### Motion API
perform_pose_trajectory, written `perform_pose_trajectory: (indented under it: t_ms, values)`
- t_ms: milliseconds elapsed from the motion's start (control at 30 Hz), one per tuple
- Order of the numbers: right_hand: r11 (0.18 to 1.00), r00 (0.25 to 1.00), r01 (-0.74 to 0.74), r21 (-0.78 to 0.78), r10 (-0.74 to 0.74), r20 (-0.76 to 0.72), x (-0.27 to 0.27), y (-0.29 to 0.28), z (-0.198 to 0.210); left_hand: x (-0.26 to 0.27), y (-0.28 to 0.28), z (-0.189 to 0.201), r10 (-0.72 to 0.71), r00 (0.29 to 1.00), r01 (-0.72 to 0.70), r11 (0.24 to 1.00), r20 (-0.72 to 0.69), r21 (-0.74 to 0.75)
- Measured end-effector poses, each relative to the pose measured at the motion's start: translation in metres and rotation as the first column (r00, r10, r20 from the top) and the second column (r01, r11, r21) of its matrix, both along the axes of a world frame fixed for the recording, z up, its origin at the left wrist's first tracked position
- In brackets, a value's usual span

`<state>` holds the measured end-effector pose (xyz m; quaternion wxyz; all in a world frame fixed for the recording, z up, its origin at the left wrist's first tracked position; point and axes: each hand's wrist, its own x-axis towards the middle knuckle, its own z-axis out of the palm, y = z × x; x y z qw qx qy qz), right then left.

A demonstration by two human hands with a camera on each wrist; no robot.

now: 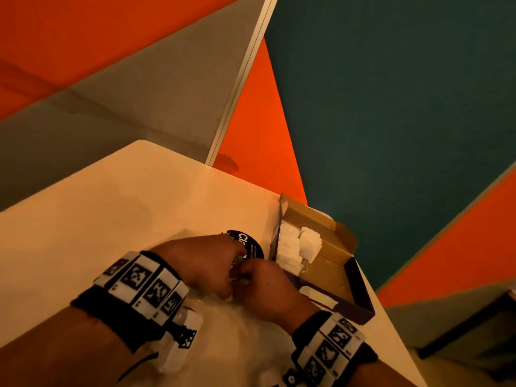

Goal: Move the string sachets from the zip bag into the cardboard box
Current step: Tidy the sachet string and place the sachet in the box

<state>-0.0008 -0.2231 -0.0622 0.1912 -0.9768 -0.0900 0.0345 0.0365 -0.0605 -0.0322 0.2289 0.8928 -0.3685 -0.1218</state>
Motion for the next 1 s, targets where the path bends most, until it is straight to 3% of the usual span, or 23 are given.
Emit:
perform_pose_trajectory:
  t_ms: [133,300,500,600,800,1000]
  values:
    - [0.995,0.998,0.038,0.092,-0.043,0.054,0.001,-0.002,0.002,0.001,0.0,0.001,0.003,1.0,-0.003,0.999,0.006,0.033]
    - [0.953,0.992,0.117,0.281,-0.123,0.004,0.001,-0.013,-0.001,0.003,0.001,0.0,0.004,1.0,-0.004,0.999,-0.01,0.034]
    - [0.982,1.0,0.022,0.188,-0.02,-0.015,0.002,-0.006,-0.002,0.004,0.001,0.0,0.007,1.0,-0.006,0.998,-0.022,0.057]
    - [0.965,0.999,0.036,0.259,-0.036,-0.008,0.005,-0.006,0.001,0.004,0.002,0.0,0.024,0.999,-0.022,0.998,-0.028,0.061]
    - [0.8,0.982,0.177,0.573,-0.185,-0.044,0.014,-0.028,0.023,0.005,0.004,0.003,0.041,0.999,-0.039,0.998,-0.035,0.039]
    - [0.711,0.99,0.126,0.692,-0.05,-0.129,0.018,-0.041,0.025,0.006,0.001,0.005,0.073,0.994,-0.077,0.996,-0.082,-0.044]
